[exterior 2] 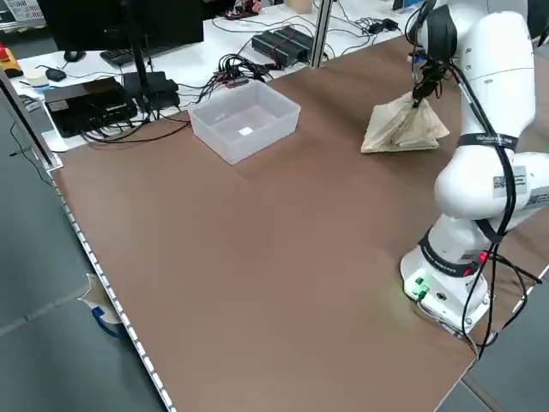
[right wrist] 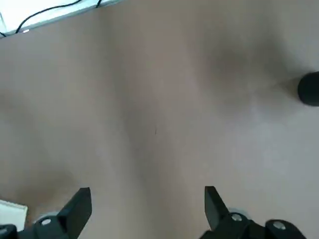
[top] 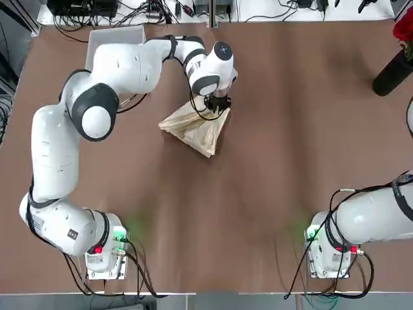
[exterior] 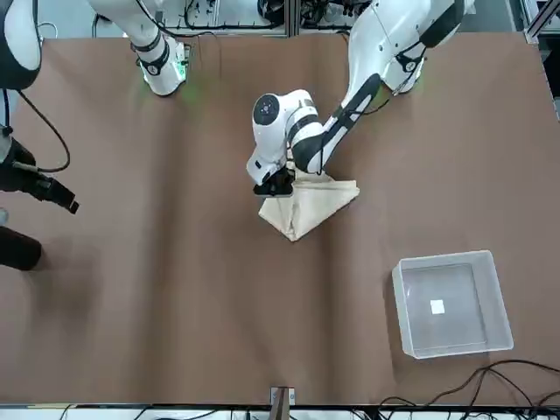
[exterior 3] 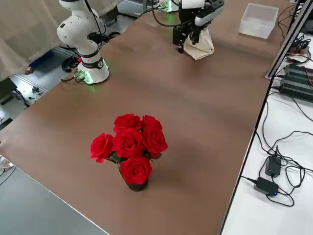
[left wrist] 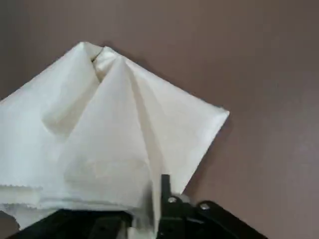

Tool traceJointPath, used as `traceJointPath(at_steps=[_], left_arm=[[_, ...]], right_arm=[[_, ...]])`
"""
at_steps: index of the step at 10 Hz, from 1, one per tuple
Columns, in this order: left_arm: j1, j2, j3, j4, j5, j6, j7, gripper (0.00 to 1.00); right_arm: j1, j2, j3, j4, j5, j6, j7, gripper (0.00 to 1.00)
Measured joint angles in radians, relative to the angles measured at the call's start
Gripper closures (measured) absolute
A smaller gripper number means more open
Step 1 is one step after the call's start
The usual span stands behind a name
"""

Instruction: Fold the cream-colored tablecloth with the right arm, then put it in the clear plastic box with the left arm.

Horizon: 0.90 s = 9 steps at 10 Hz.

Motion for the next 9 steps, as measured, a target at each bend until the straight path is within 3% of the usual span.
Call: traceJointPath(at_steps=[4,5,9], left_arm=[[0.0,0.0,-0.001,0.042,0.0,0.0,0.023,0.07],[0.0,0.0,-0.001,0.046,0.0,0.0,0.023,0.0],[-0.001,0.0,-0.002,0.047,0.0,0.0,0.023,0.0]], right_arm=[[0.001,0.008,-0.001,0.0,0.0,0.002,-0.015,0.0],[0.0,0.008,-0.002,0.0,-0.001,0.002,-0.015,0.0],[-0.001,0.01,-0.005,0.0,-0.001,0.002,-0.015,0.0]])
